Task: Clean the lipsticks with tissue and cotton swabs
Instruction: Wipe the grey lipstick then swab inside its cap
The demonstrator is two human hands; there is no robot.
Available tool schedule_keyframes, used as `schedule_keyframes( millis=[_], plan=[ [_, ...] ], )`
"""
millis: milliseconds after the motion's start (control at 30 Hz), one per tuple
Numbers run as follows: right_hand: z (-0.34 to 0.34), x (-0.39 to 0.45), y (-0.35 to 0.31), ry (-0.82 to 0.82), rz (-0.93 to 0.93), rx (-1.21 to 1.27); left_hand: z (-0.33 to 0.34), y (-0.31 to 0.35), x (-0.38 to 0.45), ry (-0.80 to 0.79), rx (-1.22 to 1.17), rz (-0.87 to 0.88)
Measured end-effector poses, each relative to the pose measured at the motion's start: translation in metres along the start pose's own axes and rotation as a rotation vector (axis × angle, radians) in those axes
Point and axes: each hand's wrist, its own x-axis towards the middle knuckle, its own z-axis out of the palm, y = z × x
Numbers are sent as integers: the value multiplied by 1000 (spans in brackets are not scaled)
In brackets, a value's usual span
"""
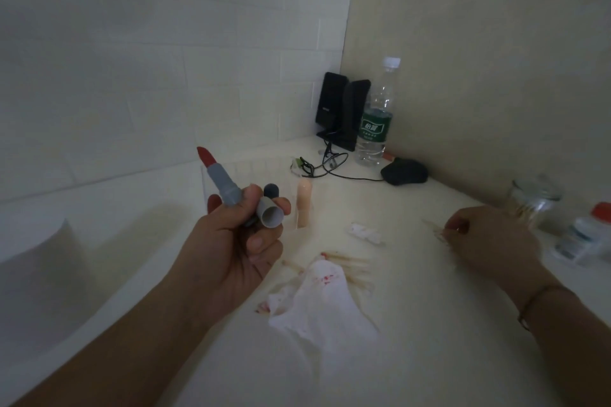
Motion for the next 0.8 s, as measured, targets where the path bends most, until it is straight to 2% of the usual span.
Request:
schedule_keyframes(
  millis=[133,233,300,367,467,533,600,667,733,800],
  plan=[
    [-2,-4,-2,75,-16,124,0,-1,1,10,-1,2],
    [-13,-10,-16,165,-162,299,-1,-1,1,4,-22,15],
    [-28,-16,-36,168,-246,365,-1,-2,1,0,-20,21],
    [-44,-26,-65,-7,-236,666,0,-2,1,9,-15,31],
    [-63,-42,-111,-515,-199,1429,-1,-1,2,27,-28,37],
    [-67,-51,-135,-725,-220,1648,-1,1,2,28,-35,38],
    [-65,-58,-152,-784,-246,1667,-2,2,2,38,-39,45],
    [-59,-62,-161,-760,-252,1626,-3,4,3,37,-38,55],
    [-51,-65,-163,-685,-298,1534,-4,6,4,27,-28,62],
    [-44,-69,-161,-535,-348,1405,-5,6,4,27,-31,73]
  ],
)
